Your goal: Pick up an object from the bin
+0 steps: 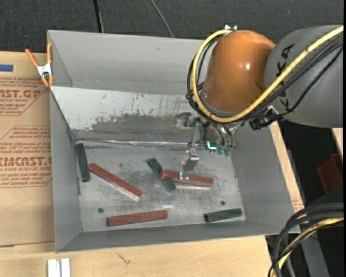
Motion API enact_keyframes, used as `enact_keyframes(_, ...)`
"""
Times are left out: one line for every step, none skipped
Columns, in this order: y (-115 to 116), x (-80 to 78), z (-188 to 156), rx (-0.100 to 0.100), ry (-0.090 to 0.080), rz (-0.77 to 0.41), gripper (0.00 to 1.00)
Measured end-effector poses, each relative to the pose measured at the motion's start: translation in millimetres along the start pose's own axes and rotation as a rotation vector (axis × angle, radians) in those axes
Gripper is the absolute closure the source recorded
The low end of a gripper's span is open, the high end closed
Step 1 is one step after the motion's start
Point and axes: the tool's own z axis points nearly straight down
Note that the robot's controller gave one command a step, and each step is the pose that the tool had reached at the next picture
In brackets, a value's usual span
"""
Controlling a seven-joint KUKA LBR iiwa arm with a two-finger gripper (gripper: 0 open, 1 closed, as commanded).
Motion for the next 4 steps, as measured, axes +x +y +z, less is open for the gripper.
enact_keyframes(-0.3, -1.6, -4.1, -0.001, -0.008, 0.001, 0.0)
enact_keyframes(-30.9, -9.3, 61.1, 0.0, -0.013, -0.014, 0.0)
enact_keyframes(-25.3, 2.3, 145.0, 0.001, 0.001, -0.08, 1.0)
enact_keyframes(-25.2, 2.2, 145.0, 0.0, 0.0, -0.08, 1.0)
